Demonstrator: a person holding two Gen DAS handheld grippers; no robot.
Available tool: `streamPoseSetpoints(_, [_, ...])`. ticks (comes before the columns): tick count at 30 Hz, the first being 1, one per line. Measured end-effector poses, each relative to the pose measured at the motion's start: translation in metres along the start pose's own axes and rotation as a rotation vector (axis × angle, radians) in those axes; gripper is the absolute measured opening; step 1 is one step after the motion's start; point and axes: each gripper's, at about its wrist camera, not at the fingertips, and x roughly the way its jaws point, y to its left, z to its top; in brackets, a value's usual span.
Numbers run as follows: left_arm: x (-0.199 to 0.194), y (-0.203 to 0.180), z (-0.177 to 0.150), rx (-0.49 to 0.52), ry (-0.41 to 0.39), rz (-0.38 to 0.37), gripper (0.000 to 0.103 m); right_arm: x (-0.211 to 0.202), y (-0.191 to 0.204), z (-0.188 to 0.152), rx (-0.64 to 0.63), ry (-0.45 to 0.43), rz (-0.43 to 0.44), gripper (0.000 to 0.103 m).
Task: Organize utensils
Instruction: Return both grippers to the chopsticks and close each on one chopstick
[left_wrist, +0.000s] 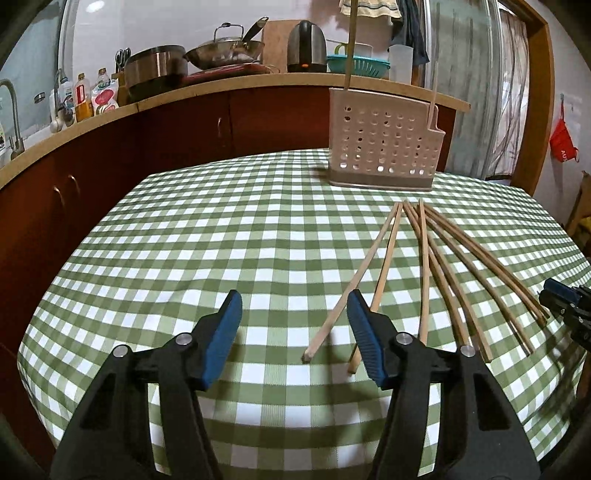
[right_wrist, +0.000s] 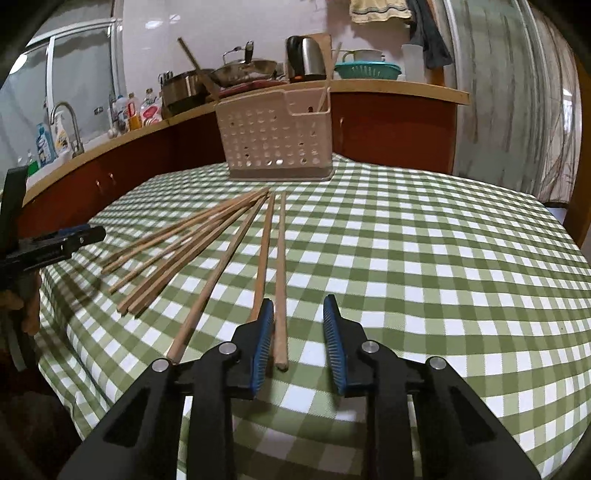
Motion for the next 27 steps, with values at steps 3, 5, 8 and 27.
streamPoseSetpoints(3, [0.002,0.000,-0.003,0.003,0.013,-0.001,0.054,0.005,0.002,-0.005,-0.013,0.028,0.000,0.019])
streamPoseSetpoints(5, [0.003,0.000,-0.004,0.005,0.021,-0.003,0.051,0.004,-0.001,-0.005,-0.006,0.023,-0.004,0.014])
streamPoseSetpoints(8, [0.005,-0.002,-0.005,0.007,0.032,-0.010,0.047,0.002,-0.008,-0.005,0.020,0.019,-0.018,0.009])
streamPoseSetpoints(27, [0.025,-0.017,-0.014,0.010,0.103,-0.086,0.015,-0.001,-0.010,-0.005,0.034,0.013,-0.009,0.008])
